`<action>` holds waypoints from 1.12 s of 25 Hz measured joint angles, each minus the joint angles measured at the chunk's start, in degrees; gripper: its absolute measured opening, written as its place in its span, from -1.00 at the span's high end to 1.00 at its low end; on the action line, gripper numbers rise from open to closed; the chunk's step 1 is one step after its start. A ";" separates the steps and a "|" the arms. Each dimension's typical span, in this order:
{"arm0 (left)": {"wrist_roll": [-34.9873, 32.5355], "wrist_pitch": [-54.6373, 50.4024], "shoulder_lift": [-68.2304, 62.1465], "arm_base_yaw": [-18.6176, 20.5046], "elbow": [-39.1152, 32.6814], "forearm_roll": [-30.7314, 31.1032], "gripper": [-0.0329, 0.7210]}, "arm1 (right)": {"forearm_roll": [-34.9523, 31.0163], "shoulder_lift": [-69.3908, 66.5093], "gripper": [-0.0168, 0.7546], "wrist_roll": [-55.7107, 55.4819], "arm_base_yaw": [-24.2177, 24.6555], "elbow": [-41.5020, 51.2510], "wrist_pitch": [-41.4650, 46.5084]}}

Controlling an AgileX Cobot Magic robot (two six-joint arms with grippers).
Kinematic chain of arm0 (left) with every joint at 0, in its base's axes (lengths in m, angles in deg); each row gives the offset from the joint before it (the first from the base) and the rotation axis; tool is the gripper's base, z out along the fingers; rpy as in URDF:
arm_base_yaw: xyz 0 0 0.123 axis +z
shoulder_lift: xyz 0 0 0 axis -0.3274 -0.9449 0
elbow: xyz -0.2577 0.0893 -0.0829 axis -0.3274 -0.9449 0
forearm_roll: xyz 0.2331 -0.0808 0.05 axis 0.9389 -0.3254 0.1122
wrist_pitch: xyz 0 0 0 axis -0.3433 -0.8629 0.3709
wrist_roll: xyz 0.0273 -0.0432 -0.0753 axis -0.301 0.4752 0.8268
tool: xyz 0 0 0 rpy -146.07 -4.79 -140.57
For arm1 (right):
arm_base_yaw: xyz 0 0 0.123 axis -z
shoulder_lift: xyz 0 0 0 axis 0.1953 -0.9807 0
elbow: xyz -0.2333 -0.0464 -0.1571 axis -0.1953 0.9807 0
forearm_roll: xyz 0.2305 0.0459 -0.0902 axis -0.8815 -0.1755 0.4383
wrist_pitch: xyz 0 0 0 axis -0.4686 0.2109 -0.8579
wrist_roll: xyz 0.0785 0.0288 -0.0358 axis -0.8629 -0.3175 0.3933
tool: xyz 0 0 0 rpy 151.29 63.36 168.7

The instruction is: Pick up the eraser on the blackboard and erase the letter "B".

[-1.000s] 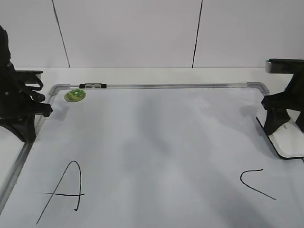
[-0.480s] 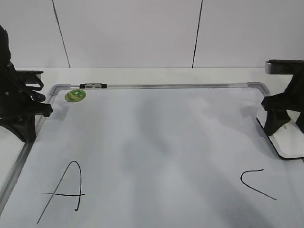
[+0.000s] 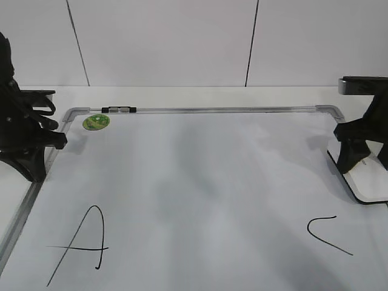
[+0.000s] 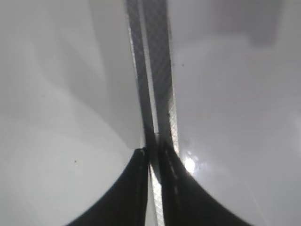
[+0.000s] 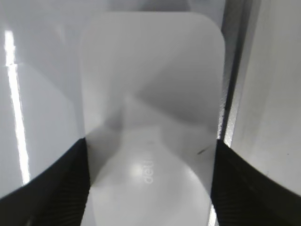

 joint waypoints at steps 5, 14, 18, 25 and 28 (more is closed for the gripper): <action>0.00 -0.02 0.00 0.00 0.00 0.00 0.80 | 0.00 0.00 -0.41 -0.10 0.00 0.00 0.00; 0.00 -0.12 0.00 0.00 0.00 0.00 0.80 | 2.26 -0.26 -0.41 -1.58 0.00 0.00 0.00; 0.00 -0.12 0.00 -0.04 0.00 0.00 0.80 | 2.26 -0.50 -0.41 -1.58 0.00 0.00 0.00; 0.00 -0.12 0.00 -0.04 0.00 0.00 0.80 | 2.26 -0.71 -0.41 -1.71 0.00 0.00 0.00; 0.00 -0.12 0.00 -0.04 0.00 0.00 0.80 | 1.77 -0.71 -0.42 -1.71 0.00 0.00 0.00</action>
